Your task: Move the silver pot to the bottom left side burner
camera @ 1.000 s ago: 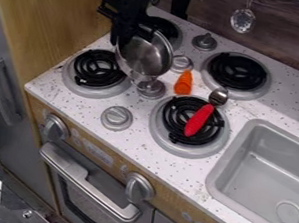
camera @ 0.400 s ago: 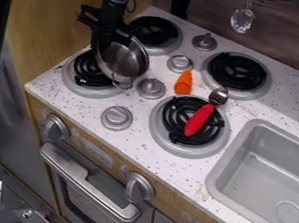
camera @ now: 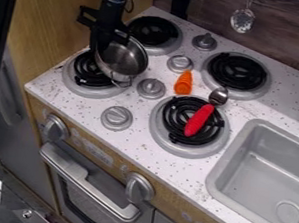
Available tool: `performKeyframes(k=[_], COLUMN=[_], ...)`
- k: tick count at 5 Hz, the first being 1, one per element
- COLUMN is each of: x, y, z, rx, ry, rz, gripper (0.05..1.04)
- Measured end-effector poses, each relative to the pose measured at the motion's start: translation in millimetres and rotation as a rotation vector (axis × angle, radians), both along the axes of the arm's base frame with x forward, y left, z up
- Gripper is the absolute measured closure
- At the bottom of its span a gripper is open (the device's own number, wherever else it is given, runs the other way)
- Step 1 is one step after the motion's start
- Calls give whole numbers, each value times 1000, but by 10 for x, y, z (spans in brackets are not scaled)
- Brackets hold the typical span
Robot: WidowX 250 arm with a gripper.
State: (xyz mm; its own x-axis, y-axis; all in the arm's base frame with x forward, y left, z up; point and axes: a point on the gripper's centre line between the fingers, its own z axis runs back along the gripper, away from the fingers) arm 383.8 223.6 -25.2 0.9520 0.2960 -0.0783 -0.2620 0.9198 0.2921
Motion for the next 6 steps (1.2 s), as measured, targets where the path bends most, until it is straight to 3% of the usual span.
performKeyframes(k=[1,2,4,5,6], x=[-27,-172,-279,-284,-219], y=[24,163,269,217,134], z=[2,-30,-63,-130,-57], rx=[0,1,-12,-22,3], ry=[9,36,44,38,1], rz=[6,35,55,41,1], gripper=[989,823,217,78,84])
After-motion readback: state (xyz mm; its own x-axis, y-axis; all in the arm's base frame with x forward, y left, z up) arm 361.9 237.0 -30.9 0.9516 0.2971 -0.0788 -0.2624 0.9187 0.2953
